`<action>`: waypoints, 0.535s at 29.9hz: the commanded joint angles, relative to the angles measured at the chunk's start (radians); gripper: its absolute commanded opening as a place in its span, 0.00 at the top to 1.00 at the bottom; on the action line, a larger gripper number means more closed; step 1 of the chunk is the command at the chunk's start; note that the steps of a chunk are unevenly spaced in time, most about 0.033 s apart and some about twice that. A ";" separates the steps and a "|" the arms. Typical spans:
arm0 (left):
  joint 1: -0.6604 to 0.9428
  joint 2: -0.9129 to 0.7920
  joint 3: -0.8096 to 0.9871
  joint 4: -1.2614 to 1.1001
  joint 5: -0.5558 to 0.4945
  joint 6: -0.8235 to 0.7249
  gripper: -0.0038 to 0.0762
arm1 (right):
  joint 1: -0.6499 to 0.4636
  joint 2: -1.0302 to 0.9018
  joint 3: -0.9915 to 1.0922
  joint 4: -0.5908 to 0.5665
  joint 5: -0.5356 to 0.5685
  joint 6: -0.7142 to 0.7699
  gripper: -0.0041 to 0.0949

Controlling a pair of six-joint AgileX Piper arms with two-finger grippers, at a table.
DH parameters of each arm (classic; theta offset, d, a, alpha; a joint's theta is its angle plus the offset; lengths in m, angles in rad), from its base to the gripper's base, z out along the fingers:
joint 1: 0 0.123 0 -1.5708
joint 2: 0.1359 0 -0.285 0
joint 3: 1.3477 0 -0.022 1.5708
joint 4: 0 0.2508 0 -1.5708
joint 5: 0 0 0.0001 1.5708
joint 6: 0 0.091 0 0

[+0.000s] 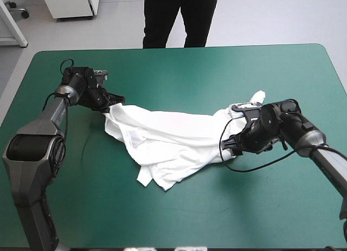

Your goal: Fold the cloth

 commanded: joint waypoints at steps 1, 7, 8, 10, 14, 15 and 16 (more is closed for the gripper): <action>0.002 -0.032 -0.015 0.026 -0.006 -0.005 0.96 | 0.004 0.008 0.004 0.023 -0.077 -0.020 0.35; 0.002 -0.032 -0.015 0.026 -0.006 -0.005 0.96 | 0.004 0.113 0.004 0.047 -0.140 -0.038 0.35; 0.002 -0.032 -0.015 0.026 -0.006 -0.005 0.96 | 0.004 0.130 0.004 0.054 -0.151 -0.048 0.35; 0.002 -0.032 -0.015 0.026 -0.006 -0.005 0.96 | 0.004 0.160 0.004 0.058 -0.153 -0.050 0.35; 0.002 -0.032 -0.015 0.026 -0.009 -0.005 0.96 | 0.004 0.209 0.004 0.093 -0.176 -0.096 0.35; 0.002 -0.032 -0.015 0.026 -0.009 -0.005 0.96 | 0.004 0.214 0.004 0.113 -0.190 -0.110 0.37; 0.002 -0.032 -0.015 0.026 -0.009 -0.005 0.96 | 0.004 0.217 0.004 0.125 -0.200 -0.111 0.42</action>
